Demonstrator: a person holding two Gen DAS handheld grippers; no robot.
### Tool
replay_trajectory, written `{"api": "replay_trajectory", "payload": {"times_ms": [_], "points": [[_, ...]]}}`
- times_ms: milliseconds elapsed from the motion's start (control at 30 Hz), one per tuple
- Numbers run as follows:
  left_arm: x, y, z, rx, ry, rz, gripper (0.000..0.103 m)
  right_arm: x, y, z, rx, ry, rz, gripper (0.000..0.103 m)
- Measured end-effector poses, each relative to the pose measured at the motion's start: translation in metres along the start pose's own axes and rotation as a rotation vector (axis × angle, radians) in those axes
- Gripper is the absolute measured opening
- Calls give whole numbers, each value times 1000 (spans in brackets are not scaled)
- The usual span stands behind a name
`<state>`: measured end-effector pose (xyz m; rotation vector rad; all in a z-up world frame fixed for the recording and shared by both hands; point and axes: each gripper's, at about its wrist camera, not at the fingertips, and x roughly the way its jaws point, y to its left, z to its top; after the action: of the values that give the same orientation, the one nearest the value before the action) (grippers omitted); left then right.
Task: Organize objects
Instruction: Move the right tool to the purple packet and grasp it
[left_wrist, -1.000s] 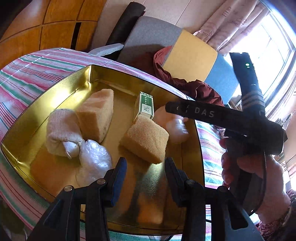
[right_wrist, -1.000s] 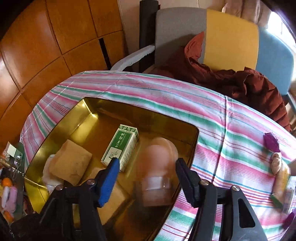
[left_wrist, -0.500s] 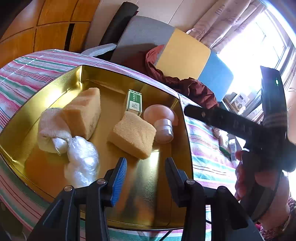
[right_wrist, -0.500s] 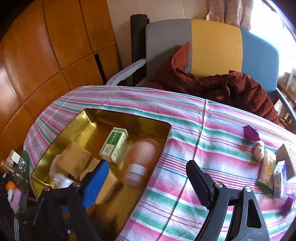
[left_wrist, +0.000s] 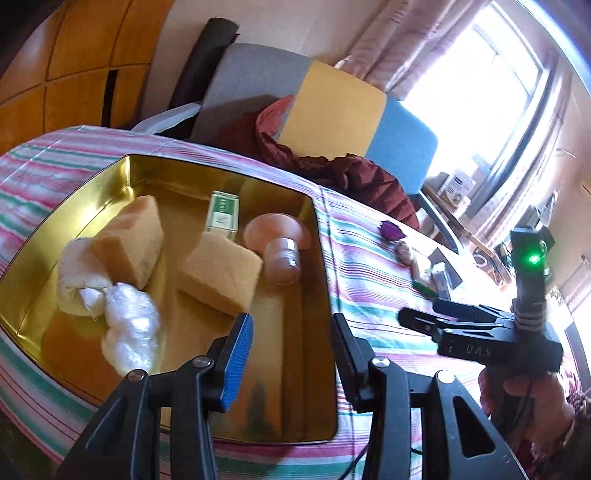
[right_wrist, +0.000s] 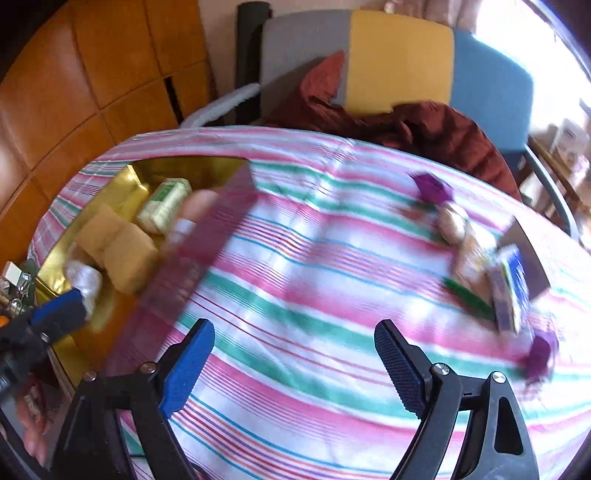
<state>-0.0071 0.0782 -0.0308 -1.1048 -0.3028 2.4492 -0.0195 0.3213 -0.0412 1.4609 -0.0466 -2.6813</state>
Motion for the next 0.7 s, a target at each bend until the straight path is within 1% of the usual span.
{"api": "replay_trajectory", "payload": {"times_ms": [100,233,300,367,433,500,567,633,700], "points": [[0,-10,-5,24,13,-10,43,-7,-47,-11,84,17,-60,89],[2,-23,-10,53,29,-22,43,-25,-108,-20,177,-7,-167,89],[-1,-29,-13,72,27,-27,43,-34,-134,-20,212,-25,-225,89],[-2,-37,-15,94,29,-27,43,-40,-156,-18,230,-42,-272,93],[-3,-43,-17,113,32,-32,43,-42,-175,-17,238,-52,-308,93],[-2,-51,-19,133,42,-34,43,-37,-192,-17,252,-45,-317,93],[-2,-58,-20,157,48,-37,43,-30,-207,-22,283,-32,-303,93],[0,-66,-22,180,57,-33,43,-22,-219,-29,330,-31,-265,92],[3,-73,-24,198,68,-35,43,-15,-225,-38,378,-34,-206,90]]}}
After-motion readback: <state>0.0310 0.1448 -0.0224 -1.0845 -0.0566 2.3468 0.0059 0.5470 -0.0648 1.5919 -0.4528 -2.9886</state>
